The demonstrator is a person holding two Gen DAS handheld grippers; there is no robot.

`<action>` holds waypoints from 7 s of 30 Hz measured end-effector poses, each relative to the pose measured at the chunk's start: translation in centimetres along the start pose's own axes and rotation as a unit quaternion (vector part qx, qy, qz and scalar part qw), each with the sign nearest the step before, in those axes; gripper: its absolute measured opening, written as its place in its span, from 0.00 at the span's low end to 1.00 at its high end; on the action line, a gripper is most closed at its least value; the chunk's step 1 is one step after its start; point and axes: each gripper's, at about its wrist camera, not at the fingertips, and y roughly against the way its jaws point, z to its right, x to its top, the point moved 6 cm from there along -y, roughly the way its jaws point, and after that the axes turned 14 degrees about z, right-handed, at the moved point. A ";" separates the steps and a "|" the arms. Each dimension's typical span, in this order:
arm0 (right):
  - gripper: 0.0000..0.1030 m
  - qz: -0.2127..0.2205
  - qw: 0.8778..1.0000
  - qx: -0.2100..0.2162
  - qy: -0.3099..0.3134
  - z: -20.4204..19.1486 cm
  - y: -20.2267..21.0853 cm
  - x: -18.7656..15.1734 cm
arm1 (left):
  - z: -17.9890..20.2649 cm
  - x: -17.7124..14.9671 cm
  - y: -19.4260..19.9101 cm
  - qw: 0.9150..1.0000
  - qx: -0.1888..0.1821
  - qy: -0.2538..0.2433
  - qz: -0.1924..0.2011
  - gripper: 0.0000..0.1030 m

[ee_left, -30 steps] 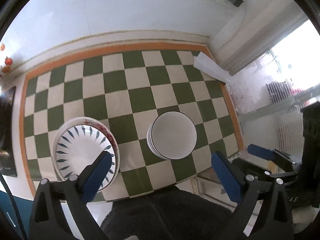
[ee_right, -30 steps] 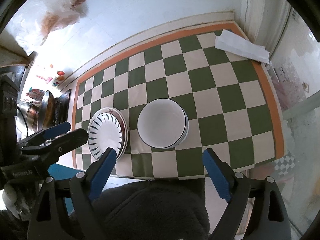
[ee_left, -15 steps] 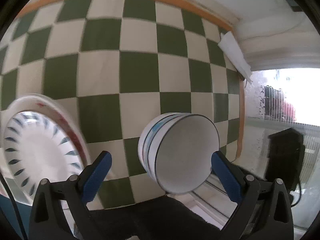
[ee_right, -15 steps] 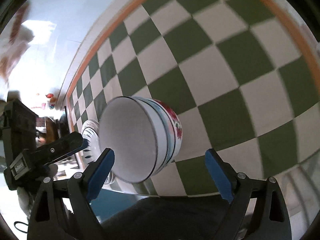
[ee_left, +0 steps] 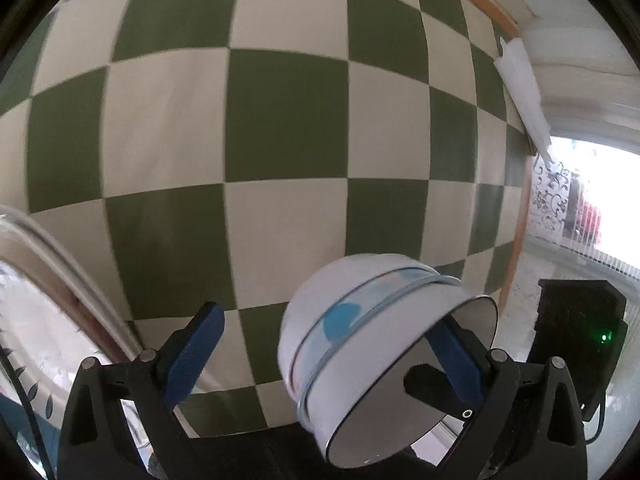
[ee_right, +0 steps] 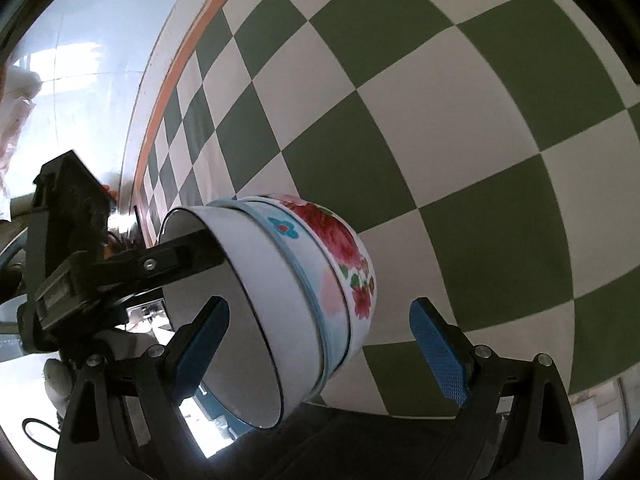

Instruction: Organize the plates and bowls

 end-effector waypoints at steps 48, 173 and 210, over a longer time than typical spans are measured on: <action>0.53 -0.021 0.990 0.034 0.137 -12.1 -1.1 0.4 | -3.9 1.3 9.4 0.994 -0.043 0.010 0.096 0.57; 0.98 0.303 0.885 -0.096 0.341 -28.0 15.8 -20.7 | -12.5 -16.4 33.5 0.875 0.138 -0.090 0.455 1.00; 0.98 0.417 0.835 -0.118 0.339 -27.3 33.6 -42.2 | -11.2 -37.4 44.5 0.824 0.169 -0.104 0.531 1.00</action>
